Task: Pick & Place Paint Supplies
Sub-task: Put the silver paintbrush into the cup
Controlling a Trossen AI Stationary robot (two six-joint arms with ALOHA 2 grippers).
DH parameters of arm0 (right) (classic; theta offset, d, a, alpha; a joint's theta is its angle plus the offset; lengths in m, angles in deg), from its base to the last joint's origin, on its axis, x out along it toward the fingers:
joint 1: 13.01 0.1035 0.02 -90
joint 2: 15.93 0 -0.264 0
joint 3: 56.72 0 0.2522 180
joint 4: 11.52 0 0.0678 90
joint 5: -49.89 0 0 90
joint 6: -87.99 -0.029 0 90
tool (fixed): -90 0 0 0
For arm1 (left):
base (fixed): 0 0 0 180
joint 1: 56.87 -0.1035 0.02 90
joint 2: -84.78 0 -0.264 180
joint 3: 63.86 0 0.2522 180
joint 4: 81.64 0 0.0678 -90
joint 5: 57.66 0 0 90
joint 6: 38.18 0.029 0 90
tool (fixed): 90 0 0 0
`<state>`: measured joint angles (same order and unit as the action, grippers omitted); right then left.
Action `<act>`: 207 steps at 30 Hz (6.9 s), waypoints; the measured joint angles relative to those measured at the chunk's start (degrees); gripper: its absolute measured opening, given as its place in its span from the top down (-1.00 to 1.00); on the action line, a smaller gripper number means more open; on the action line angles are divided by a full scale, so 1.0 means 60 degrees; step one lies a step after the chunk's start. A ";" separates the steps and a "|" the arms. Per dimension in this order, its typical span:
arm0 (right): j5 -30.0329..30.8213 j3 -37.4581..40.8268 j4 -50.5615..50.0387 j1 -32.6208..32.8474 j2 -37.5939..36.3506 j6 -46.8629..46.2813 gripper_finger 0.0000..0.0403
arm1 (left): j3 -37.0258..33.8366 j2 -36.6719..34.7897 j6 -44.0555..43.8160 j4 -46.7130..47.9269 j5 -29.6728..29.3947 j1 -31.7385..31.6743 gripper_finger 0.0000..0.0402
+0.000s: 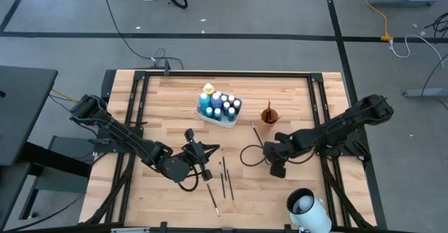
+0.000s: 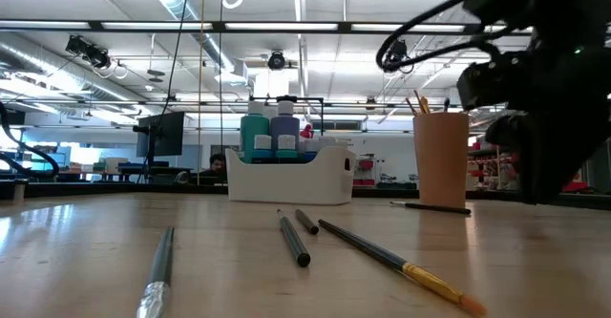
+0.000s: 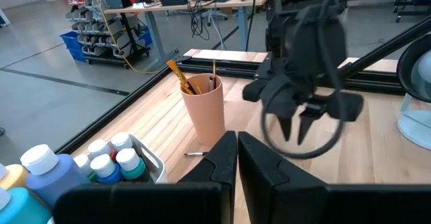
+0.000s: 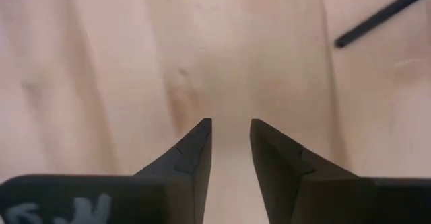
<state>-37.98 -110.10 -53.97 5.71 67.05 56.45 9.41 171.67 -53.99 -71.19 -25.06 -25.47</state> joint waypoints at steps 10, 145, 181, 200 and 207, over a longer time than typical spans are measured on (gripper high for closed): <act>0.2333 -0.0293 0.3264 0.1650 -0.0572 0.0627 0.61 | 0.0000 0.0000 -0.0003 -0.0004 0.0000 0.0000 0.89; -0.0502 -0.2410 0.0756 -0.2306 0.2392 0.8371 0.99 | 0.0000 0.0000 0.0280 0.0008 0.0113 -0.0419 0.89; 0.5352 0.3699 1.1986 -0.1491 -0.4454 0.7995 1.00 | 0.0000 0.0000 0.0245 -0.0012 0.1269 -0.0419 0.90; 0.5246 0.4575 1.1031 -0.1643 -0.4450 0.6243 0.68 | 0.0000 0.0000 -0.0197 -0.0012 0.1396 -0.0455 0.89; 0.5241 0.4579 1.1096 -0.1643 -0.4450 0.6148 0.47 | 0.0000 0.0018 -0.0206 -0.0008 0.2521 -0.0484 0.89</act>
<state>-6.54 -82.62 12.60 -4.15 40.35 93.33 9.41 171.78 -55.22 -71.24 -9.94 -28.38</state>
